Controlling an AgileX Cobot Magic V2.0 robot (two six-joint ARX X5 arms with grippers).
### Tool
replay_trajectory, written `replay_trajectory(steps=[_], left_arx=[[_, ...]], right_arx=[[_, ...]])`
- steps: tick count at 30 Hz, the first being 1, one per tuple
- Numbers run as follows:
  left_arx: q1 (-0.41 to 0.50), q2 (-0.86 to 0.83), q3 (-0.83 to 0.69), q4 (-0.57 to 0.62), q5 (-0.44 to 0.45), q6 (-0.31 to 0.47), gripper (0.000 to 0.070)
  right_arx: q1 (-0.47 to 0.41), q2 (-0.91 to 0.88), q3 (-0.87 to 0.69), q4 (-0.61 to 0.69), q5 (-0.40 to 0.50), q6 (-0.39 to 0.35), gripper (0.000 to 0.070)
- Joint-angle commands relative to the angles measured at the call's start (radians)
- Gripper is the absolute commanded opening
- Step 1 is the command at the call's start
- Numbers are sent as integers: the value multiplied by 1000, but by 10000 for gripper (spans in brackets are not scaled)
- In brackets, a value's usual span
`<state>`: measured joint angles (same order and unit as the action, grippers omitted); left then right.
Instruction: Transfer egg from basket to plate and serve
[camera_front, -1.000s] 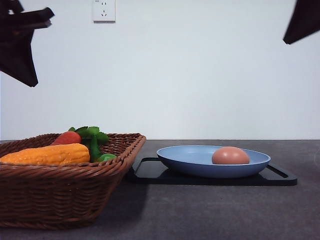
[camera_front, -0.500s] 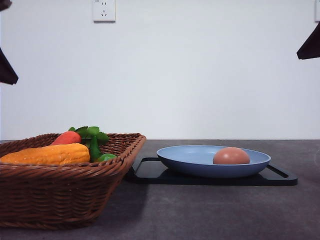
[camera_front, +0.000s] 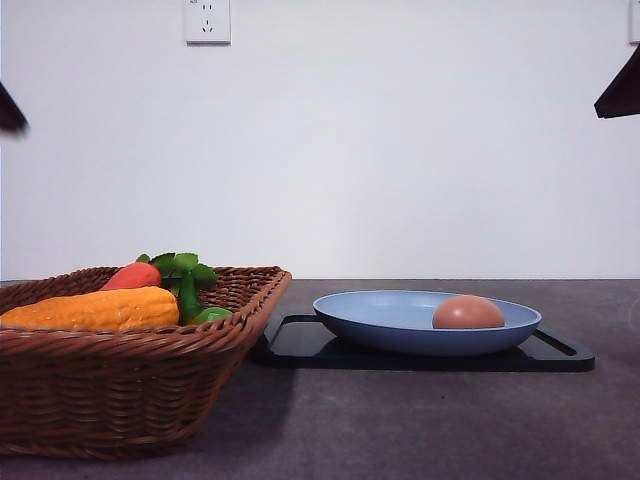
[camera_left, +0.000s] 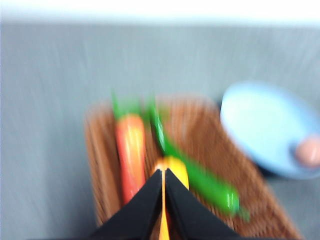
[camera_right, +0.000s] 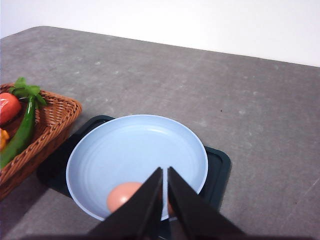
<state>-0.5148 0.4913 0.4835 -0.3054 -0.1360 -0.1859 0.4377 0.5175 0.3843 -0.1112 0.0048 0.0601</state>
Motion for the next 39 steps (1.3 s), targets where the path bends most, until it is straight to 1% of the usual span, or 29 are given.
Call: replay_trajectory(steps=[1,3,6,11,14,17,23,28,39], left_arx=[[3,-83,13,1,-5,141,0],[32,-179,11,-3,-5,175,0],[115,-291,-5,-1,-5,189,0],[296,-421,-104,19,-1,189,0],[375,-475,-194,56,9,174,0],[426,-488,-285,109,10,152,0],[462,-488,-416,119,19,84,0],[462,-488,-463,113,28,33,0],[462,-488,-464,114,27,35,0]], right_arx=[[6,2,4,9,4,6,0],[6,2,4,9,3,6,0],[6,2,4,9,3,6,0],[6,2,4,9,3,6,0],[6,2,4,9,4,6,0],[6,2,4,9,4,6,0],[6,2,4,10,3,6,0],[6,2,4,11,3,6,0],[6,2,4,10,3,6,0]])
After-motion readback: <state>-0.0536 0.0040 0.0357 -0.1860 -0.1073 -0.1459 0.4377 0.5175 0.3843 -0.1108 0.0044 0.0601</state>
